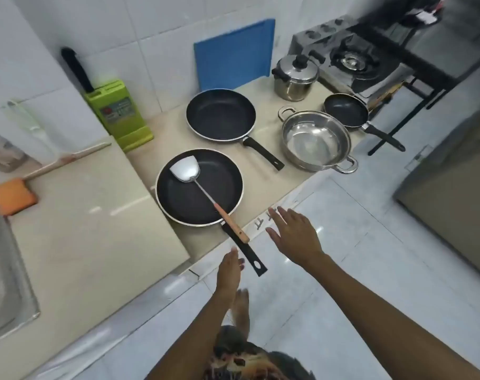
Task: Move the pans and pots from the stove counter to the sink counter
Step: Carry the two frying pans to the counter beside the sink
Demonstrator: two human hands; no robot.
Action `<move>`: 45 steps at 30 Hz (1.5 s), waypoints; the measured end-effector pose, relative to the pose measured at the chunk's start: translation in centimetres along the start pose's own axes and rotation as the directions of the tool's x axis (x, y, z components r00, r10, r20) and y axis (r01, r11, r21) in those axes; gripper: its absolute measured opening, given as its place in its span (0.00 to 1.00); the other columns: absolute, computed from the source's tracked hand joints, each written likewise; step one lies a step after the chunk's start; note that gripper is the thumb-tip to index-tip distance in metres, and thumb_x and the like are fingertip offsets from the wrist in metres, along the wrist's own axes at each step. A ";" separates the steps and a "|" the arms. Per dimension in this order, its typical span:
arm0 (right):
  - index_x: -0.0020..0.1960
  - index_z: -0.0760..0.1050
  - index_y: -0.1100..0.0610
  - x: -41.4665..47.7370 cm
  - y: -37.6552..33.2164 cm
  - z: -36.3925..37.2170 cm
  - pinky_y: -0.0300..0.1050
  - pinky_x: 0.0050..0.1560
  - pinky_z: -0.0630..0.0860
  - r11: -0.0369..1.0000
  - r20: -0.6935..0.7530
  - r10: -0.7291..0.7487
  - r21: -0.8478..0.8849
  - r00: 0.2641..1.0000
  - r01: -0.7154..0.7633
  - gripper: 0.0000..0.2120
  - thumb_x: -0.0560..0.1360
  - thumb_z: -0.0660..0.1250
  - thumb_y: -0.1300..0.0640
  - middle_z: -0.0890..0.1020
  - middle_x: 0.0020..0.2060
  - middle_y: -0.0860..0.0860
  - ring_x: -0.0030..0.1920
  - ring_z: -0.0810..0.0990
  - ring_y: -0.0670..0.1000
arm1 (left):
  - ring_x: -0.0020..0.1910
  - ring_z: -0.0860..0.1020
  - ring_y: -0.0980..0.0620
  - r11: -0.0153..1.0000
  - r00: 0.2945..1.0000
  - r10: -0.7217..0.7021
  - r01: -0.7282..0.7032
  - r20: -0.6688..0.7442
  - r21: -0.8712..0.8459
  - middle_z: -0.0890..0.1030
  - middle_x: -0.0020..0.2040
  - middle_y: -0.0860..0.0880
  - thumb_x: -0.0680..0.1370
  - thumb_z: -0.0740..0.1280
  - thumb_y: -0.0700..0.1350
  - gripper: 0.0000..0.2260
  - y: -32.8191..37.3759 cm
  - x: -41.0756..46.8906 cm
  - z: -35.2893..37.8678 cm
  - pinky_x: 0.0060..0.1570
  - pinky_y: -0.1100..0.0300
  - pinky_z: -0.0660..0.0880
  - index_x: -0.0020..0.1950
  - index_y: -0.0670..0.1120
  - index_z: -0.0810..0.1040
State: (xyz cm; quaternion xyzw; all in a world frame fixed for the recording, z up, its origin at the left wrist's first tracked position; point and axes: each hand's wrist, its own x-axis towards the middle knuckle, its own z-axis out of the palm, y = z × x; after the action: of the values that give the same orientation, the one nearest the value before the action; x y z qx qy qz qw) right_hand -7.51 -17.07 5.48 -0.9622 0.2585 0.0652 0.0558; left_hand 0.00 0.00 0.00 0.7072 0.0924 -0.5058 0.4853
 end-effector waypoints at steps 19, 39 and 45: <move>0.74 0.62 0.65 29.7 9.3 2.9 0.63 0.60 0.73 0.889 0.272 -0.002 0.440 0.962 -0.123 0.29 0.81 0.63 0.48 0.76 0.62 0.70 0.61 0.76 0.71 | 0.24 0.72 0.49 0.755 0.894 -0.362 0.115 -0.264 -0.646 0.74 0.26 0.46 0.82 0.50 0.66 0.33 2.7 6.9 6.9 0.25 0.60 0.71 0.32 0.45 0.79; 0.36 0.71 0.57 34.7 10.5 2.3 0.38 0.19 0.62 0.373 0.559 0.006 0.768 0.829 -0.521 0.27 0.82 0.56 0.38 0.70 0.23 0.50 0.17 0.65 0.47 | 0.32 0.82 0.44 0.957 0.586 -0.262 0.056 -0.767 -0.283 0.82 0.32 0.42 0.85 0.49 0.59 0.32 6.0 7.7 12.8 0.38 0.51 0.81 0.33 0.41 0.79; 0.36 0.72 0.58 33.7 12.0 0.6 0.39 0.19 0.64 0.405 0.489 -0.016 0.801 0.872 -0.441 0.27 0.83 0.55 0.39 0.70 0.23 0.51 0.18 0.66 0.48 | 0.32 0.81 0.45 0.977 0.564 -0.191 0.026 -0.803 -0.213 0.81 0.31 0.43 0.85 0.49 0.56 0.29 8.2 6.5 13.5 0.34 0.56 0.78 0.33 0.43 0.77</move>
State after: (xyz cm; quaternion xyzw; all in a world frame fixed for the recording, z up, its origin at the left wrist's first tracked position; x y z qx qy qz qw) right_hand 15.27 -43.85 -1.21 -0.7017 0.3583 0.1310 0.6018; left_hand -0.30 -17.04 -0.63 0.8074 0.3943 -0.1396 0.4160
